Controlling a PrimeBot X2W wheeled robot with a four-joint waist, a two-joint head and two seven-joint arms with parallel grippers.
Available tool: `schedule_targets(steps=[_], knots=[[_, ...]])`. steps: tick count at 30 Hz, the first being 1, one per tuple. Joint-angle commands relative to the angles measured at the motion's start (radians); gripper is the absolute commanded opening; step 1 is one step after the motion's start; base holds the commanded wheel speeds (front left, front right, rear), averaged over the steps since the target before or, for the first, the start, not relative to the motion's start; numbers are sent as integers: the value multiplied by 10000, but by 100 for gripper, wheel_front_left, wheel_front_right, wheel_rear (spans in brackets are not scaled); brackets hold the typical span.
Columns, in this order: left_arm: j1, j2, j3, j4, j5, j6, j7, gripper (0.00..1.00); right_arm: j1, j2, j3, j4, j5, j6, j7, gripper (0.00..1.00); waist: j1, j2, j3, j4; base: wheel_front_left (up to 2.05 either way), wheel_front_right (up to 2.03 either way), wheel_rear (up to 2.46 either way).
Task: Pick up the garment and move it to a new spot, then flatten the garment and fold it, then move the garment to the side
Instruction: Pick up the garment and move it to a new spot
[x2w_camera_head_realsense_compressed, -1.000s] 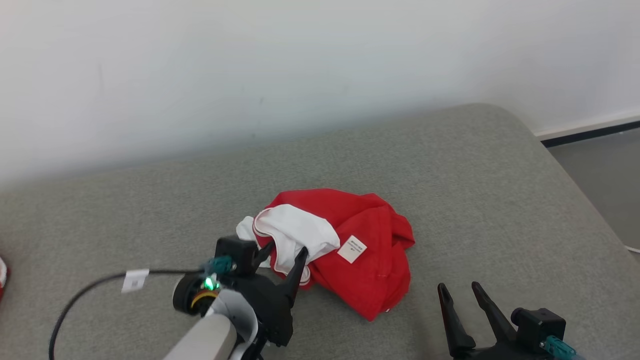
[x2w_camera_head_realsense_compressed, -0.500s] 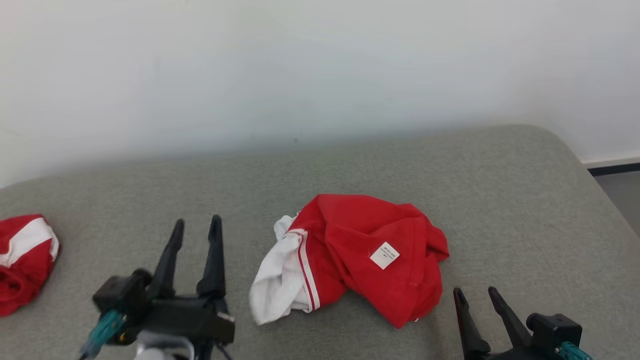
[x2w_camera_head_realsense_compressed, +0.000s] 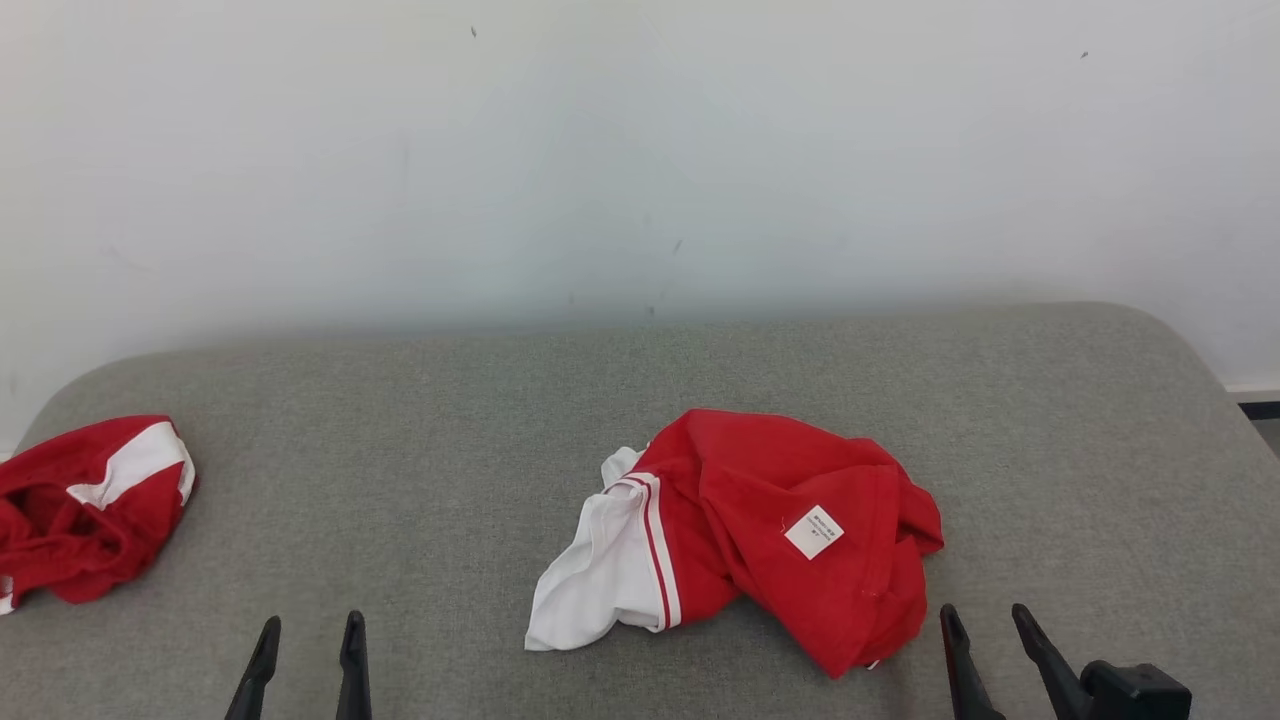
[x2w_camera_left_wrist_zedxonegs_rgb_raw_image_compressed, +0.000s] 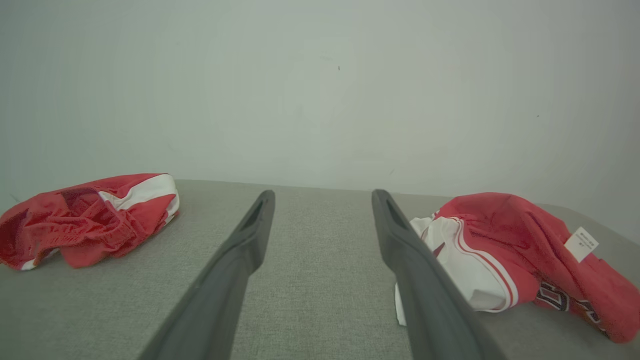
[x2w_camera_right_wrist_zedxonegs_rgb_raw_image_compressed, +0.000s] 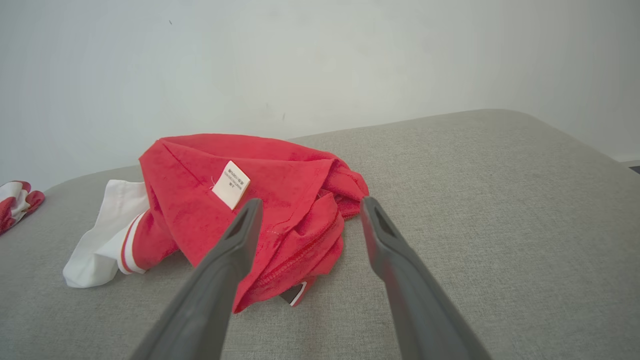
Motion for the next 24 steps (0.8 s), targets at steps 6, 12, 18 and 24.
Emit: schedule_targets(steps=[6, 12, 18, 24], knots=[[582, -38, 431, 186, 368, -170, -43, 100, 289, -280, -106, 26, -21, -21, -218, 100, 1, 0, 3, 262, 0, 0, 0], [761, -222, 596, 843, 556, -234, -43, 100, 423, -289, -236, 201, -96, -21, -141, 100, 1, 0, 31, 277, 0, 0, 0], [485, -287, 658, 1029, 710, -262, -43, 100, 455, -217, -294, 150, -124, -21, -122, 100, 1, 0, 107, 263, 0, 0, 0], [355, -343, 711, 1020, 736, -302, -44, 100, 347, -116, -211, -5, -155, -21, -36, 100, 1, 0, 209, 176, 0, 0, 0]])
